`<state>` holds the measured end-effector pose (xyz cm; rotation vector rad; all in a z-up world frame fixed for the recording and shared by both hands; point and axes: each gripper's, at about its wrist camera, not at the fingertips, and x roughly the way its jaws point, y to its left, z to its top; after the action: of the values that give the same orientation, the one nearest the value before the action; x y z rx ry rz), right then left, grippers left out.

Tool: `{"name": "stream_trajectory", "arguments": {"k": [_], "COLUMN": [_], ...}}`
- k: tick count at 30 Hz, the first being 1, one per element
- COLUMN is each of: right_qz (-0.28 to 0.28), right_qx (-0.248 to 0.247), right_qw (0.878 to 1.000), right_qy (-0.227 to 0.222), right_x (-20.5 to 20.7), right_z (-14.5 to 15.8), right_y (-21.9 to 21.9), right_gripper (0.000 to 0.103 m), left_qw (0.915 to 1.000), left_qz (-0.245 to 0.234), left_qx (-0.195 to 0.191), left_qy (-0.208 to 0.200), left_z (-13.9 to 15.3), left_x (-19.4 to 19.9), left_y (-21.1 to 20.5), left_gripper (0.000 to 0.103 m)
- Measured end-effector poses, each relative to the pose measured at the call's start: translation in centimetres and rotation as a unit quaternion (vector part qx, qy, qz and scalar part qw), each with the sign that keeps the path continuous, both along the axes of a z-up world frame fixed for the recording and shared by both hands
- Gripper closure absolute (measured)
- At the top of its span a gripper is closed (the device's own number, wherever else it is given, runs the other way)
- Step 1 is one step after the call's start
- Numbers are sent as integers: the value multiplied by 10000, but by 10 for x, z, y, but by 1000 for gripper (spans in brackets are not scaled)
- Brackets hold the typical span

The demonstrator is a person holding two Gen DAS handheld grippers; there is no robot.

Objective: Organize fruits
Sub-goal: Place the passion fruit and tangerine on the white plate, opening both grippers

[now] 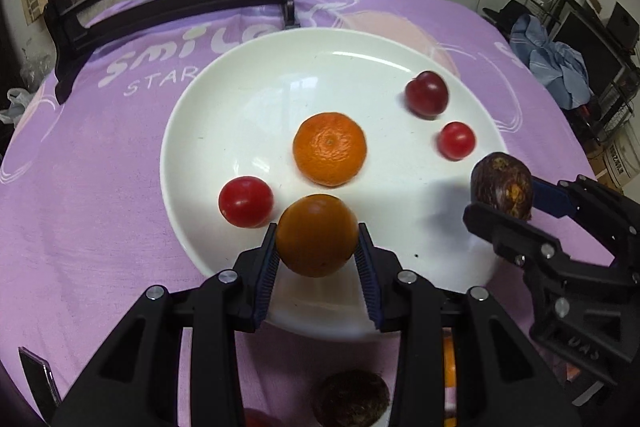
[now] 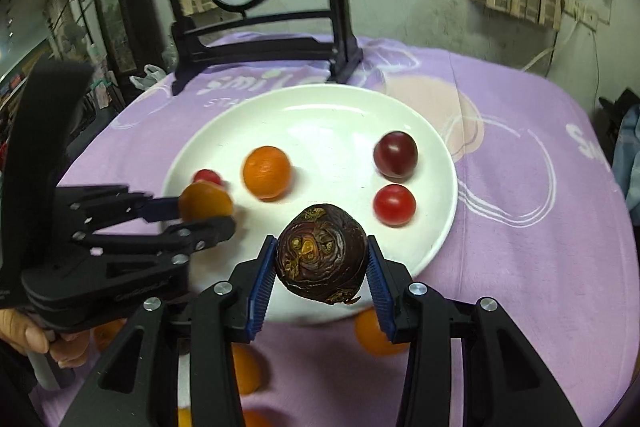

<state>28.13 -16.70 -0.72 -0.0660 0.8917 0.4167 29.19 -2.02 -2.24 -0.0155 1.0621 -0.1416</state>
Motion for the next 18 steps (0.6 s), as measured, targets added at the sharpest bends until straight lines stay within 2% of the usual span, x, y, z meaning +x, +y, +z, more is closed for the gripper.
{"name": "stream_trajectory", "arguments": {"k": [2, 3, 4, 5, 6, 7, 9, 12, 18], "right_qz": [-70, -107, -150, -196, -245, -284, -307, -282, -251], "right_qx": [-2, 50, 115, 206, 343, 432, 483, 466, 415], "right_qw": [9999, 9999, 9998, 9996, 9990, 9985, 9981, 9981, 9982], "right_qy": [84, 83, 22, -58, -127, -157, -215, -300, -342], "right_x": [8, 11, 10, 9, 5, 2, -8, -26, -70], "right_z": [-5, -5, -3, 0, 5, 9, 15, 23, 28], "right_y": [-1, -2, -4, -6, -10, -14, -17, -22, -30], "right_gripper": [58, 54, 51, 50, 47, 43, 43, 41, 39], "left_qw": [10000, 10000, 9997, 9992, 9979, 9965, 9953, 9946, 9941], "left_qz": [55, 55, 65, 140, 261, 319, 276, 330, 507], "left_qx": [5, -76, -180, -265, -355, -423, -456, -538, -474], "left_qy": [7, -28, -116, -254, -470, -653, -810, -829, -837], "left_z": [0, 2, 7, 14, 23, 32, 46, 57, 59], "left_x": [5, 6, 5, 3, -3, -8, -19, -35, -76], "left_y": [3, 5, 7, 10, 15, 17, 20, 27, 43], "left_gripper": [66, 59, 52, 32, 17, 14, 13, 13, 13]}}
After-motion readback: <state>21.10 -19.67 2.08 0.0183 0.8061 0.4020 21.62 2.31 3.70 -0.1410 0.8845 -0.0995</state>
